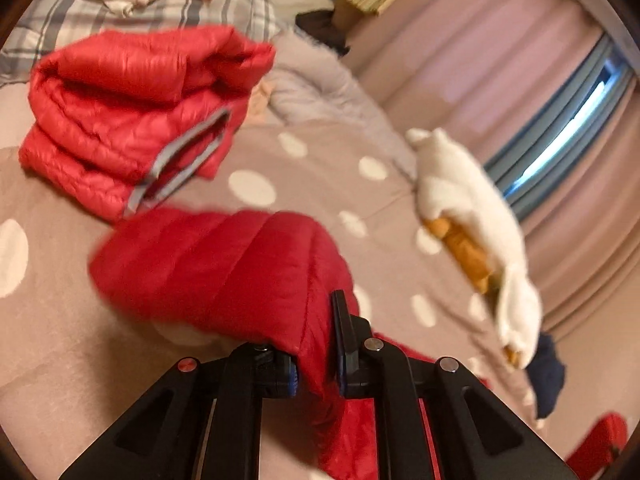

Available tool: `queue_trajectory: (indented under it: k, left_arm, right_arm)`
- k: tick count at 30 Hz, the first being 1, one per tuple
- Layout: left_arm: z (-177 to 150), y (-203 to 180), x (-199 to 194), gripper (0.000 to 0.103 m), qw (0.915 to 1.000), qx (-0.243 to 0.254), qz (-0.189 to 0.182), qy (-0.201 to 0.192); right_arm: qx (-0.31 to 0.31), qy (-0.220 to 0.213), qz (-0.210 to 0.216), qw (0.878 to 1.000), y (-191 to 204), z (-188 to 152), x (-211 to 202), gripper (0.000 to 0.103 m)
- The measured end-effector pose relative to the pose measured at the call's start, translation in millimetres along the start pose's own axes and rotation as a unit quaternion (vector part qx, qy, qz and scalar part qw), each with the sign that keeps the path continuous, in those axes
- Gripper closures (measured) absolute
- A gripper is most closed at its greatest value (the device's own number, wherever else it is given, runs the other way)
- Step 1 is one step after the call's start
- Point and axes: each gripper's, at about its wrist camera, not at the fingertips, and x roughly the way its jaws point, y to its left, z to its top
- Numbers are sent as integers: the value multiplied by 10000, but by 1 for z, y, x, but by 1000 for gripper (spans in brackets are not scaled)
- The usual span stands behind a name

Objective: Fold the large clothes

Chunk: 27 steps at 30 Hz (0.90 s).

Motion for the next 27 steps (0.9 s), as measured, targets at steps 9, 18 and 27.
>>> queue_trajectory:
  k: [9, 18, 27]
  left_arm:
    - [14, -8, -26, 91, 9996, 225, -163, -88]
    - [1, -18, -29, 91, 9988, 453, -206, 18]
    - [-11, -66, -42, 91, 9950, 874, -467, -110]
  right_arm:
    - [-481, 1594, 14, 9860, 71, -114, 117, 90]
    - [-948, 1382, -503, 9846, 70, -100, 123, 48]
    - [-984, 656, -1296, 9845, 13, -62, 63, 42]
